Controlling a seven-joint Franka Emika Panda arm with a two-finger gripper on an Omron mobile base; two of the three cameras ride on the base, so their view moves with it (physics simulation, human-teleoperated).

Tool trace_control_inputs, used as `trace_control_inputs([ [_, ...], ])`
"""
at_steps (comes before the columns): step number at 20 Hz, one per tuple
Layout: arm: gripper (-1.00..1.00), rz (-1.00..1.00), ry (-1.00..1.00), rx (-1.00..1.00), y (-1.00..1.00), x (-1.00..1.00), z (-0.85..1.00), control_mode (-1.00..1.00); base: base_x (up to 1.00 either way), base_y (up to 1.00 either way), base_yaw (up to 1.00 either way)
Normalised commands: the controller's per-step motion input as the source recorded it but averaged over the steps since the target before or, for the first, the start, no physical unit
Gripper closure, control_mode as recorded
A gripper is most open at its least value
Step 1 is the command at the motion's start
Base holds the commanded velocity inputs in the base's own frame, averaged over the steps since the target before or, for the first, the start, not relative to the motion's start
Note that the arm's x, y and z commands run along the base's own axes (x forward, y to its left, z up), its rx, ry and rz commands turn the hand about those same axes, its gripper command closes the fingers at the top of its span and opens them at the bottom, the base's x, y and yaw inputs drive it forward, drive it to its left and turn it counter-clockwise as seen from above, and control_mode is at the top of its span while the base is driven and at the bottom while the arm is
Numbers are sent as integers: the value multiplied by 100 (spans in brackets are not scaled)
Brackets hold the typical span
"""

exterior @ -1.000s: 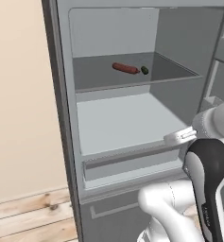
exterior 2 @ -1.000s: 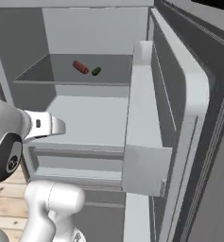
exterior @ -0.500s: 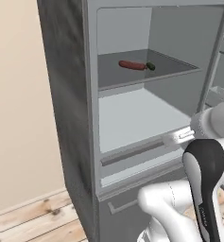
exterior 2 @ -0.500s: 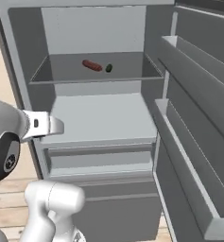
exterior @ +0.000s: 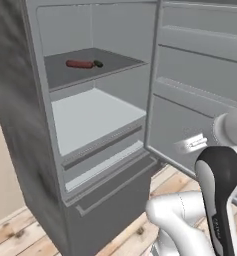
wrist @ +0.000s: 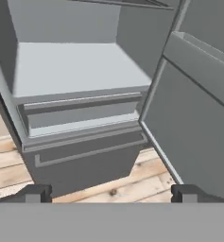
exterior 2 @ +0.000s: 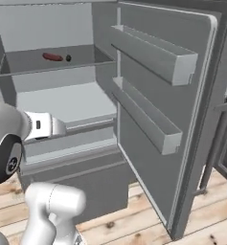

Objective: Move the sausage and pickle from the second highest shelf to the top shelf to make space. Then, place the pitcher from the counter on the cleared second highest shelf.

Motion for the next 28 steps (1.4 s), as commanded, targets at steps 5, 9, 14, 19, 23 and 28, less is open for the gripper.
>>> trace_control_inputs([
  [5,-100,0,0,0,0,0,0,100,-84,0,-57],
  [9,-100,0,0,0,0,0,0,100,-87,0,-59],
  [14,-100,0,0,0,0,0,0,100,-49,0,-65],
  [19,-100,0,0,0,0,0,0,100,0,-19,-63],
  [23,-100,0,0,0,0,0,0,100,11,-34,-58],
  [28,-100,0,0,0,0,0,0,100,32,-46,-36],
])
